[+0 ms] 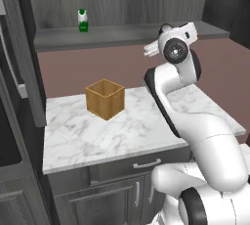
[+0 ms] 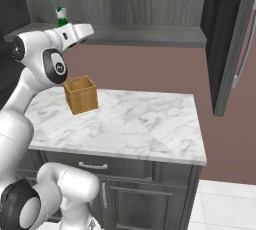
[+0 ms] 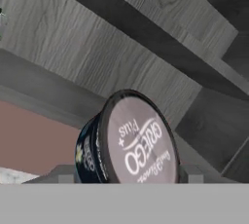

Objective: Pick the jam and yogurt from the counter and place them in the cabinets closest to them.

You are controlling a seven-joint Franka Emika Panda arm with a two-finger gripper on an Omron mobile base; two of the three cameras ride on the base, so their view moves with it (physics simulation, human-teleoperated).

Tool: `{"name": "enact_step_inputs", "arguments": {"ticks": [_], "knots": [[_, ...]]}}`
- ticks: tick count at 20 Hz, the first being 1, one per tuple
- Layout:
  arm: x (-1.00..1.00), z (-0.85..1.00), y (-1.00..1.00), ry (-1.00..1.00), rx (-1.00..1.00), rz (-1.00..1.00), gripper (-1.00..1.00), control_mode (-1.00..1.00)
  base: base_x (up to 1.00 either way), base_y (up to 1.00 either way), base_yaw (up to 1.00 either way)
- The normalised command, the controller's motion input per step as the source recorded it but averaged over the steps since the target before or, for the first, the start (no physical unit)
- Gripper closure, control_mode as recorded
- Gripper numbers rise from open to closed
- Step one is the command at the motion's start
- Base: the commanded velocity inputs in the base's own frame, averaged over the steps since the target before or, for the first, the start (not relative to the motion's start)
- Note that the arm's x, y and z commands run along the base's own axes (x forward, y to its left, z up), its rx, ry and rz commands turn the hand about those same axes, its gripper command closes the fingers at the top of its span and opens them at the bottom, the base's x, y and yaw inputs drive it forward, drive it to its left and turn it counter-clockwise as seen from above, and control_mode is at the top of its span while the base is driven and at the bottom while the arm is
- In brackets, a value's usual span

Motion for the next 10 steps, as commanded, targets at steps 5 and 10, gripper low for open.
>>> {"name": "enact_step_inputs", "arguments": {"ticks": [5, 10], "knots": [[0.09, 0.00, 0.11, 0.13, -0.08, 0.00, 1.00, -1.00, 0.00, 0.00, 0.00], [-0.43, 0.21, -0.01, 0.01, -0.01, 0.04, 1.00, -1.00, 0.00, 0.00, 0.00]]}}
